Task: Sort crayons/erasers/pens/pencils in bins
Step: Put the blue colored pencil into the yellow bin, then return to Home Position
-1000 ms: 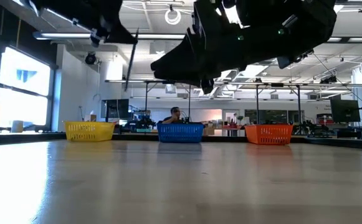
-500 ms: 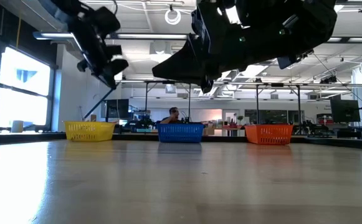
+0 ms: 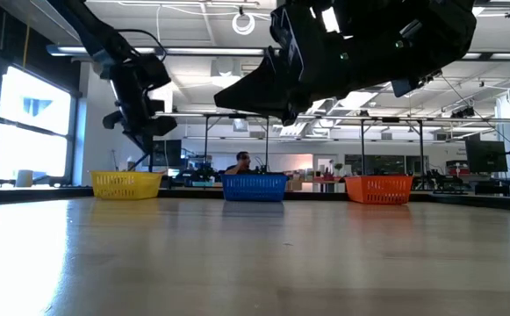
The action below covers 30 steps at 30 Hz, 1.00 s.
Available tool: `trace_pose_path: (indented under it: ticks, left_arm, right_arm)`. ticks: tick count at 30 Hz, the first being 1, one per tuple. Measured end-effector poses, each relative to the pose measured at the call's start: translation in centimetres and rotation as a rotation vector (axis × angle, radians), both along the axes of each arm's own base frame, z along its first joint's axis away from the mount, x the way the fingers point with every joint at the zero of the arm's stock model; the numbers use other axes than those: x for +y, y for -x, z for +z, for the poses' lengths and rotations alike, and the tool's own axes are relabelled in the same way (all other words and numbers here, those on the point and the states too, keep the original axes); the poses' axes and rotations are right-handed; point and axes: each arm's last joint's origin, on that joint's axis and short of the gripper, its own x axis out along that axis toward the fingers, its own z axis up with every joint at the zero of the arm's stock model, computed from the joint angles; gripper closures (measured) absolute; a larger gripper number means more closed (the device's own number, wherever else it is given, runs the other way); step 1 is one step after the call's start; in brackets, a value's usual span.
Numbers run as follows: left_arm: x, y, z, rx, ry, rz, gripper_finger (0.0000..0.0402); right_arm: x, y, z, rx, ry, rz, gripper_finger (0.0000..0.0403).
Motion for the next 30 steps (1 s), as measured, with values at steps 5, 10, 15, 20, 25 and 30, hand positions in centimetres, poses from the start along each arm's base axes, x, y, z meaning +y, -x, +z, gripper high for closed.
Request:
trace_pose_path:
  ticks: [5, 10, 15, 20, 25, 30]
  left_arm:
    - [0.45, 0.04, -0.27, -0.035, 0.0, -0.01, 0.0401]
    - [0.44, -0.2, -0.24, -0.097, 0.016, -0.036, 0.0401]
    - [0.47, -0.12, -0.23, -0.076, 0.006, -0.019, 0.0401]
    - [0.47, -0.03, -0.25, -0.055, -0.001, -0.002, 0.0383]
    - [0.45, -0.02, -0.27, -0.058, 0.003, 0.005, 0.0341]
    - [0.44, 0.03, -0.28, -0.051, -0.001, 0.023, 0.031]
  right_arm:
    - [-0.12, -0.02, 0.0, -0.001, 0.029, 0.004, 0.0402]
    - [-0.59, -0.09, -0.01, 0.0, 0.029, 0.012, 0.0403]
    - [-0.71, -0.11, -0.02, 0.0, 0.028, 0.012, 0.0403]
    - [-0.66, -0.09, -0.1, 0.008, 0.033, 0.015, 0.0403]
    - [-0.67, -0.08, -0.15, 0.013, 0.033, 0.015, 0.0403]
    - [-0.67, -0.07, -0.17, 0.014, 0.034, 0.015, 0.0403]
